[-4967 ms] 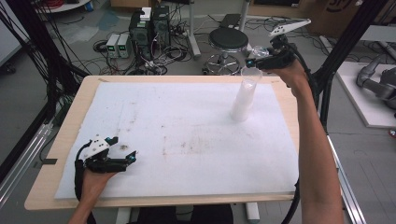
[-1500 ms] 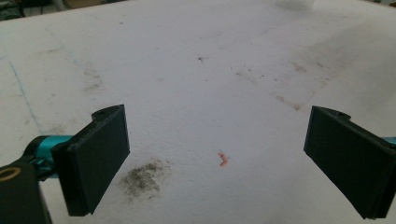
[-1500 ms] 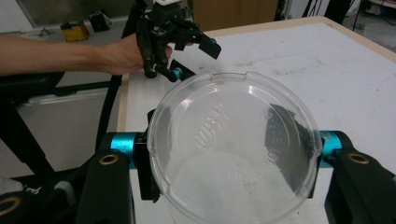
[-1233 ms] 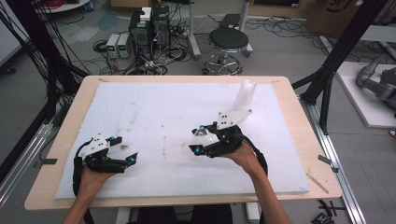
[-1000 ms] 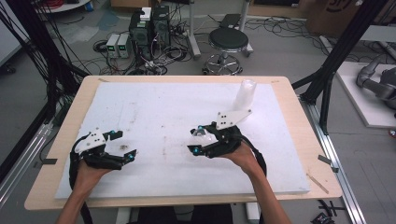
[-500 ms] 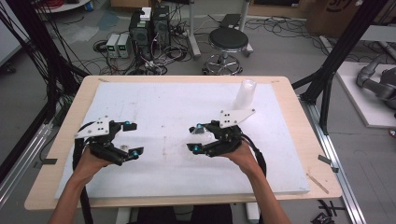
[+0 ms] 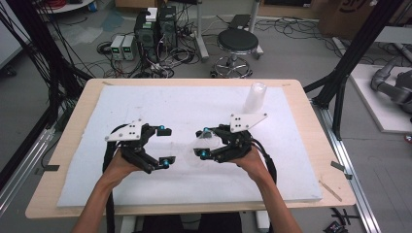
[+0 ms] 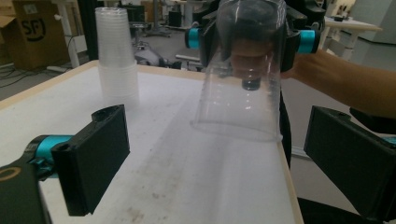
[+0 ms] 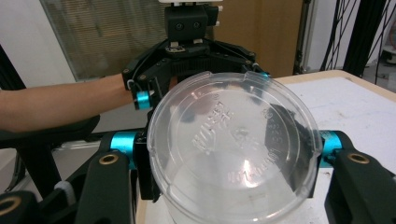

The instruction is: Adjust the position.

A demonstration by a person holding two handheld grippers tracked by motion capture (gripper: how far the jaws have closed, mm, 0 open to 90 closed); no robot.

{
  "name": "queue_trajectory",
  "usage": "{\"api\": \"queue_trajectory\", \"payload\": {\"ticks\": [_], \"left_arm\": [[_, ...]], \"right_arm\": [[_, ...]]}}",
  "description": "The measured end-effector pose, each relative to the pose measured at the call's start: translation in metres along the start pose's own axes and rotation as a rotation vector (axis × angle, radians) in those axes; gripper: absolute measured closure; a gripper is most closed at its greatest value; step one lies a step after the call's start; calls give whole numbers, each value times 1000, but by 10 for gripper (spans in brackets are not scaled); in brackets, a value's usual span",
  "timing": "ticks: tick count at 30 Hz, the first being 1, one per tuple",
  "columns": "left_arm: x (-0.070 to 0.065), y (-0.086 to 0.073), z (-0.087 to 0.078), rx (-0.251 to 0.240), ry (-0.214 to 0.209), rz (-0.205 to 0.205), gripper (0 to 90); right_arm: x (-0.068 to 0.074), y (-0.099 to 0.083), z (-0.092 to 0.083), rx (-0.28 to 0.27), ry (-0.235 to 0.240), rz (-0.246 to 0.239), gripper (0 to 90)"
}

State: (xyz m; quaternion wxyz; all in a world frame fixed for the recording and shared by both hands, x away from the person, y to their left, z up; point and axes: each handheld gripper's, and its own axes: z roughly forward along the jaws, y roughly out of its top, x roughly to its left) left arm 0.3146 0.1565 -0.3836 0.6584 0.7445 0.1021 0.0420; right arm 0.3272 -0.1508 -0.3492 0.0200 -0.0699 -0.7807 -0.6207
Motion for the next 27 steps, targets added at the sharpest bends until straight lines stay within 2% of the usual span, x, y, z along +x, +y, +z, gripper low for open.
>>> {"api": "queue_trajectory", "payload": {"ticks": [5, 10, 16, 21, 27], "left_arm": [[-2, 2, 18, -23, -30, 4, 67], [-6, 4, 32, -25, -47, 16, 67], [-9, 2, 46, -49, -44, 13, 67], [-11, 0, 56, -40, -55, 11, 67], [-12, 0, 61, -41, -58, 11, 67]], "right_arm": [[1, 0, 0, -19, 10, -3, 417], [1, 0, 0, -29, 15, -3, 418], [0, -1, 1, -40, 29, 6, 418], [-1, -2, 1, -71, 40, 15, 417], [-2, -2, -1, -102, 51, 27, 417]]}}
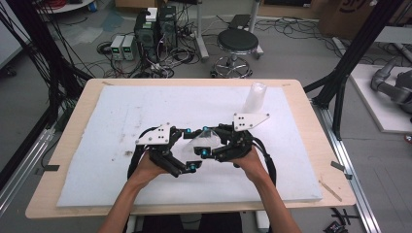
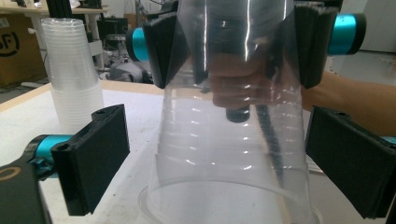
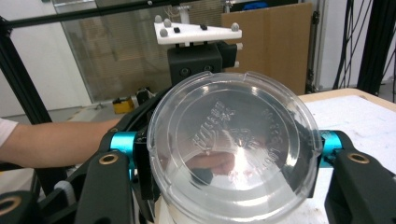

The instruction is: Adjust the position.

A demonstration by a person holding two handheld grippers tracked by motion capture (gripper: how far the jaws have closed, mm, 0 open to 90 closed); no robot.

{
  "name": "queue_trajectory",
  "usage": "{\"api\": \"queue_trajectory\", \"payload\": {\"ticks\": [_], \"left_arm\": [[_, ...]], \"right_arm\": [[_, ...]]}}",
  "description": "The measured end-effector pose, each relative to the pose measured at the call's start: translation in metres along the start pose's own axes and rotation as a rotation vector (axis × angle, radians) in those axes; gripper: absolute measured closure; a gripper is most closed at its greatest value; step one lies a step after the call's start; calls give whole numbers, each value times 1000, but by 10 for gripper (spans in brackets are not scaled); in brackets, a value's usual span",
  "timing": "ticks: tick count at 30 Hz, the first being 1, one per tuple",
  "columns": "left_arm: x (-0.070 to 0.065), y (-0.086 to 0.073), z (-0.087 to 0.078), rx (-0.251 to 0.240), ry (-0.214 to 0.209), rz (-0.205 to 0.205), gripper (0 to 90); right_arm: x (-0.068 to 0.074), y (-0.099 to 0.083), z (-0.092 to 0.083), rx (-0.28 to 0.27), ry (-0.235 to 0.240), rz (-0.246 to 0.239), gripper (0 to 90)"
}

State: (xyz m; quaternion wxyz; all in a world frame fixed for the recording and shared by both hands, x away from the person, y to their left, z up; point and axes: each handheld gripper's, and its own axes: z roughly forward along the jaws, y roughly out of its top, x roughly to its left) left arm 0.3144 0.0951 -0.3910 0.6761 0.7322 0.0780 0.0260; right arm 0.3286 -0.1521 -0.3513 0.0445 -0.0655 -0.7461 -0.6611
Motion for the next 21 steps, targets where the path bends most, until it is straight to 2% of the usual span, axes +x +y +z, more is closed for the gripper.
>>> {"api": "queue_trajectory", "payload": {"ticks": [4, 21], "left_arm": [[-1, -2, 0, -24, 14, 6, 68], [-2, -6, 0, -12, 6, 8, 198]], "right_arm": [[0, 0, 0, -10, 4, 3, 418], [0, -3, 2, -25, 11, 0, 418]]}}
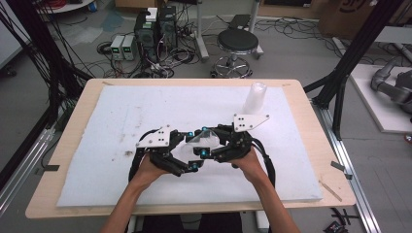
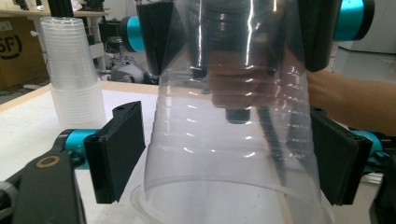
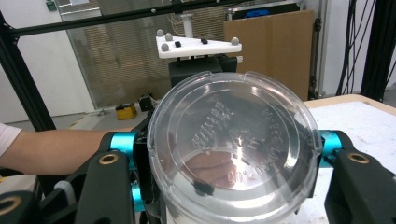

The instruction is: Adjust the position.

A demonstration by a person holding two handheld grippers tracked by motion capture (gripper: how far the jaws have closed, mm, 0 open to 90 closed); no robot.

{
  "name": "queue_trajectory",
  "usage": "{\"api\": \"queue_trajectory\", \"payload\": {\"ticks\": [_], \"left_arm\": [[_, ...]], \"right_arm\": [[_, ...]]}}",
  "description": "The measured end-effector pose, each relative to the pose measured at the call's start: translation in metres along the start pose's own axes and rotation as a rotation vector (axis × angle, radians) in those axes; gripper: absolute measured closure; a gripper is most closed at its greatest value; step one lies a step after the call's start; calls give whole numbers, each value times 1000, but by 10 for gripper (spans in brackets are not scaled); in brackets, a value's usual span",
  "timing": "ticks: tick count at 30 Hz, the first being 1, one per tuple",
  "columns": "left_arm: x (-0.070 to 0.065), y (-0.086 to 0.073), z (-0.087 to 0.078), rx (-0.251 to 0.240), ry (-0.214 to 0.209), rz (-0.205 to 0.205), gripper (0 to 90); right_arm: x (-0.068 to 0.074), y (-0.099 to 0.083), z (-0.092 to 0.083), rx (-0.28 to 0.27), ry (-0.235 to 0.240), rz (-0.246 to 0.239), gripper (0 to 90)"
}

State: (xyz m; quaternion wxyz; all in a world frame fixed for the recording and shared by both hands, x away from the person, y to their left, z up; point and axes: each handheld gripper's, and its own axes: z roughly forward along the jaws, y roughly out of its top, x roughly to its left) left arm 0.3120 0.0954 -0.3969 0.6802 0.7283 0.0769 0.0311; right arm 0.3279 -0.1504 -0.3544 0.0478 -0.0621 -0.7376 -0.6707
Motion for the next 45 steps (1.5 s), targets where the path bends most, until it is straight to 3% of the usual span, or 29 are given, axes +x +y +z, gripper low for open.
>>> {"api": "queue_trajectory", "payload": {"ticks": [7, 17, 19, 21, 29, 32, 35, 39, 45], "left_arm": [[0, 0, -2, 3, 2, 20, 280], [-1, 0, -3, 9, 3, 23, 306], [-1, 0, -3, 11, 0, 27, 309], [-1, 0, -3, 11, 2, 27, 310], [-1, 0, -7, 28, 6, 24, 314], [-1, 3, -11, 80, 9, 19, 317], [0, 10, -15, 175, 12, 25, 318], [4, 22, -19, 327, -2, 35, 320], [8, 33, -14, 550, -20, 38, 319]], "right_arm": [[-1, -2, 1, 4, -4, 3, 417], [-2, -3, 1, 5, -6, 5, 413], [-2, -3, 1, 8, -6, 7, 346], [-1, -2, 3, 13, 8, 14, 153], [2, 0, 4, 57, 12, -7, 132], [3, 1, 2, 86, -5, -15, 132], [5, 4, -1, 155, -39, -41, 132], [11, 8, -4, 300, -98, -88, 132], [13, 13, -6, 484, -159, -116, 134]]}}
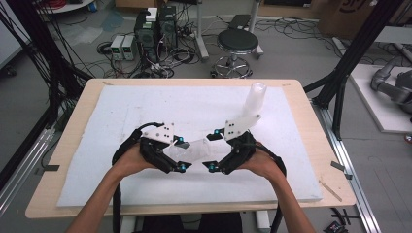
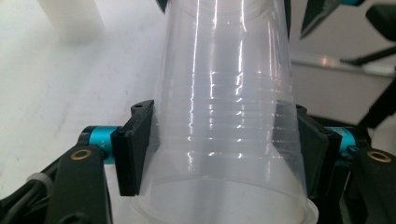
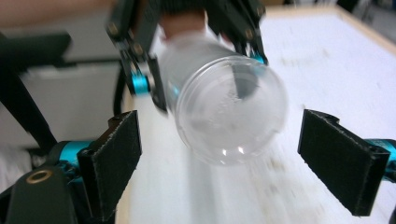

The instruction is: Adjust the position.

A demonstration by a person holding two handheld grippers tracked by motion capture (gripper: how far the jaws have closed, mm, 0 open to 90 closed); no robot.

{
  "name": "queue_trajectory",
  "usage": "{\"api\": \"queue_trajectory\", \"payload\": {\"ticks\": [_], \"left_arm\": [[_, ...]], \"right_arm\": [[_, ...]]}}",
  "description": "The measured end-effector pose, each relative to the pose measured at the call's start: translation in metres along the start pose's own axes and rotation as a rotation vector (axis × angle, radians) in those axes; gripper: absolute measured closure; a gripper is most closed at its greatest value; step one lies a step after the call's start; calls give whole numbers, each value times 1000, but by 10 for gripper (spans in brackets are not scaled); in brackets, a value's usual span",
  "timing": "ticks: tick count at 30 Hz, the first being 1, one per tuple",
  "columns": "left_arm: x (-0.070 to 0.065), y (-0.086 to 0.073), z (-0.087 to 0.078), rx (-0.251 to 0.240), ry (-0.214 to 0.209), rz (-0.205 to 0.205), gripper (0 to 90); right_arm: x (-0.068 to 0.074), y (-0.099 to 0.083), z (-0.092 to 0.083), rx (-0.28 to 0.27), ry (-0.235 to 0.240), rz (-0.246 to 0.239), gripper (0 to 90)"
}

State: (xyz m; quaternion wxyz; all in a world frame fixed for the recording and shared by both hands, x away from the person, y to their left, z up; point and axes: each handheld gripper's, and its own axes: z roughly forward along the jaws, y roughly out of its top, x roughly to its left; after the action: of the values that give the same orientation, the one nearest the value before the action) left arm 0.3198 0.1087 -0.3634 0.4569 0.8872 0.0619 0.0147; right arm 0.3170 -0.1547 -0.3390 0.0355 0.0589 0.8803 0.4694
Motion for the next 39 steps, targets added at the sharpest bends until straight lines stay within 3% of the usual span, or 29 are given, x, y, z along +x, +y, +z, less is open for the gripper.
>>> {"api": "queue_trajectory", "payload": {"ticks": [6, 9, 14, 17, 29, 39], "left_arm": [[3, 10, 4, 182, -14, -5, 319], [3, 14, 5, 234, -17, -3, 321], [5, 20, 8, 313, -22, 7, 324], [6, 22, 9, 342, -29, 12, 325], [3, 24, 19, 356, -48, 31, 327], [2, 25, 22, 341, -56, 26, 328]], "right_arm": [[-1, 7, 5, 232, -33, -39, 138], [0, 11, 10, 324, -31, -51, 141], [1, 17, 18, 409, -19, -80, 146], [-1, 19, 21, 434, -8, -91, 148], [-2, 20, 27, 478, 31, -93, 168], [-2, 23, 30, 455, 54, -111, 228]]}}
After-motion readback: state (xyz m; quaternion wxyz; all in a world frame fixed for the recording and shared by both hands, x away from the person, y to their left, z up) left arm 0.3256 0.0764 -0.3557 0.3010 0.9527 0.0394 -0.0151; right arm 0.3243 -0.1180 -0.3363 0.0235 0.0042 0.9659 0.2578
